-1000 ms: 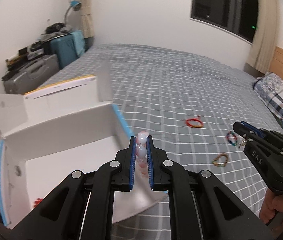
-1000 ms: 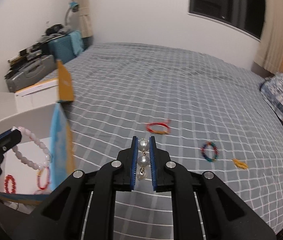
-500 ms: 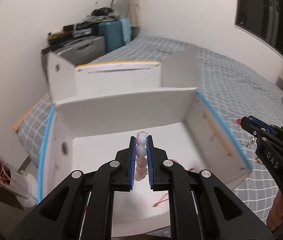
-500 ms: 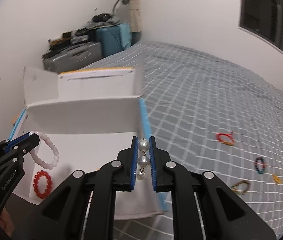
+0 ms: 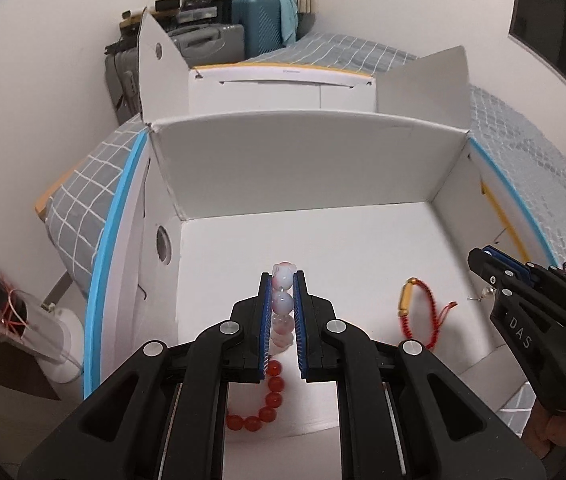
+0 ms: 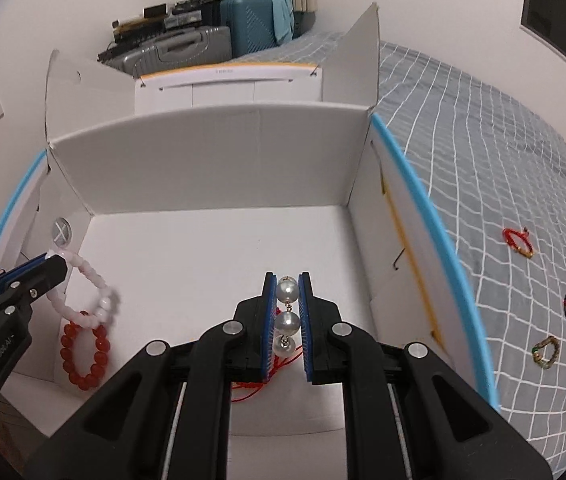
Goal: Organize jewelry
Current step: 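Open both tools to release the bracelets into the box, then move both tools back over the bracelets left on the bed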
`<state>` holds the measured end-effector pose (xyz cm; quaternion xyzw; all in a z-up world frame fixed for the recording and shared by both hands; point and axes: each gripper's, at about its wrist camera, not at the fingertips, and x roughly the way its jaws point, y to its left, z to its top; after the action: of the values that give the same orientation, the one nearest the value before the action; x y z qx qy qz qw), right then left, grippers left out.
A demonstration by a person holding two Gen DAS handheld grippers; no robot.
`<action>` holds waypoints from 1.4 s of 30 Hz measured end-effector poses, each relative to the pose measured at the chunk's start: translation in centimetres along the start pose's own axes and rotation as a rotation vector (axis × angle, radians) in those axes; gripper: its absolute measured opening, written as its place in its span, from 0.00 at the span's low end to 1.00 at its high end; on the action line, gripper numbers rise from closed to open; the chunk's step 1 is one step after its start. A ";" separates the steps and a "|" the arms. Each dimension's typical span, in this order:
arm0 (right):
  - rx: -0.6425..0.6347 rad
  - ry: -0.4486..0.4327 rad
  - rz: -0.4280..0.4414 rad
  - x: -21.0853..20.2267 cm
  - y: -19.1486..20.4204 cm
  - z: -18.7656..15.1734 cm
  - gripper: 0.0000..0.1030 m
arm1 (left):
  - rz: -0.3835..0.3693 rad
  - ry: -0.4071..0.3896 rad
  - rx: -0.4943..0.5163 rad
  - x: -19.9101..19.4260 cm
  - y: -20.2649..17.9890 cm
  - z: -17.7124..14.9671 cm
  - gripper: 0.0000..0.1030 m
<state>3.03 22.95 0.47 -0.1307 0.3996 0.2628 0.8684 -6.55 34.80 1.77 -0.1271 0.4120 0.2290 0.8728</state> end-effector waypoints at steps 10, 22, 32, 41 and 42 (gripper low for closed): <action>0.001 0.029 -0.003 1.1 0.1 -0.1 0.10 | 0.004 0.026 0.003 0.7 -0.2 0.0 0.10; 0.005 -0.030 0.001 -1.4 -0.2 0.1 0.54 | 0.030 -0.035 -0.019 -1.8 -0.6 0.4 0.71; 0.050 -0.133 -0.094 -5.5 -4.6 0.3 0.82 | -0.008 -0.115 0.005 -4.6 -3.5 0.7 0.92; 0.126 -0.186 -0.176 -8.8 -10.9 -0.7 0.92 | -0.081 -0.129 0.060 -5.6 -9.2 0.6 0.94; 0.132 -0.190 -0.188 -9.2 -11.9 -0.9 0.93 | -0.088 -0.132 0.067 -5.7 -9.9 0.6 0.94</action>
<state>4.11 9.50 7.14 -0.0848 0.3179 0.1644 0.9299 -4.38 24.85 6.94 -0.1004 0.3550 0.1845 0.9110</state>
